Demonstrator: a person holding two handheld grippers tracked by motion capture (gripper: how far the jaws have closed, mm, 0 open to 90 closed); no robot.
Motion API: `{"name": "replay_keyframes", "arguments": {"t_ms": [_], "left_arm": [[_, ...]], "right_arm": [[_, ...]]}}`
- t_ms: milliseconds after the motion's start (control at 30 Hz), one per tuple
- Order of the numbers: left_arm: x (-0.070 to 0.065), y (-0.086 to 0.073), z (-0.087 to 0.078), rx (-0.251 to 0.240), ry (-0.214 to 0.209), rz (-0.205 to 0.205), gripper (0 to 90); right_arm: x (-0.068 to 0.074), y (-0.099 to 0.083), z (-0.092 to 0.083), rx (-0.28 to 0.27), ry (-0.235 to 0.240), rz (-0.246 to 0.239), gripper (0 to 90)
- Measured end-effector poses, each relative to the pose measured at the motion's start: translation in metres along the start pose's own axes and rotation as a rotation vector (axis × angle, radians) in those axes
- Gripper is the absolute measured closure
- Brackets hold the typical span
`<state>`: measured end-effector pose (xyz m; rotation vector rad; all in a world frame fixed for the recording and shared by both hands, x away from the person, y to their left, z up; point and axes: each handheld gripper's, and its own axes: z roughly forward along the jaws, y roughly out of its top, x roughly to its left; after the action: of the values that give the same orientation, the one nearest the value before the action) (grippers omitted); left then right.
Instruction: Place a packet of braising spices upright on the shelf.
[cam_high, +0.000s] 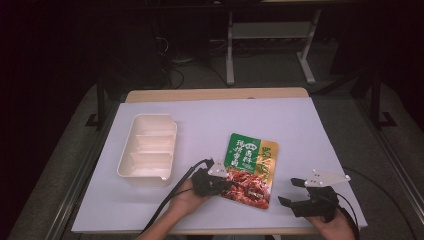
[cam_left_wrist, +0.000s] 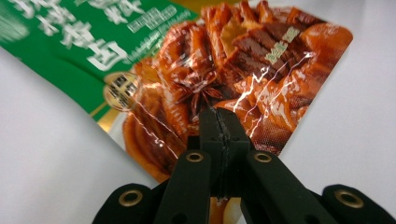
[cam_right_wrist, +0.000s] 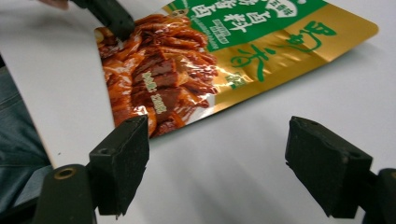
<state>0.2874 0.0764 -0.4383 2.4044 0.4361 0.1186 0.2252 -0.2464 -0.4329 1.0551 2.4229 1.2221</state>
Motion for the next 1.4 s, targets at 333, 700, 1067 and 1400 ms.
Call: {"name": "replay_keyframes", "arguments": {"t_ms": [333,700,1067,1400], "left_arm": [[-0.003,0.001,0.002,0.021,0.016,0.009,90.0],[0.000,0.001,0.001,0.028,0.009,0.020,90.0],[-0.001,0.001,0.002,0.024,0.007,0.019,90.0],[0.000,0.001,0.002,0.015,0.008,0.009,90.0]], "right_arm": [[-0.015,0.018,0.009,0.003,-0.018,0.055,18.9],[-0.049,0.048,0.039,0.074,-0.042,0.126,18.7],[-0.074,0.076,0.059,0.155,-0.059,0.164,18.3],[-0.083,0.090,0.065,0.176,-0.075,0.174,18.8]]}}
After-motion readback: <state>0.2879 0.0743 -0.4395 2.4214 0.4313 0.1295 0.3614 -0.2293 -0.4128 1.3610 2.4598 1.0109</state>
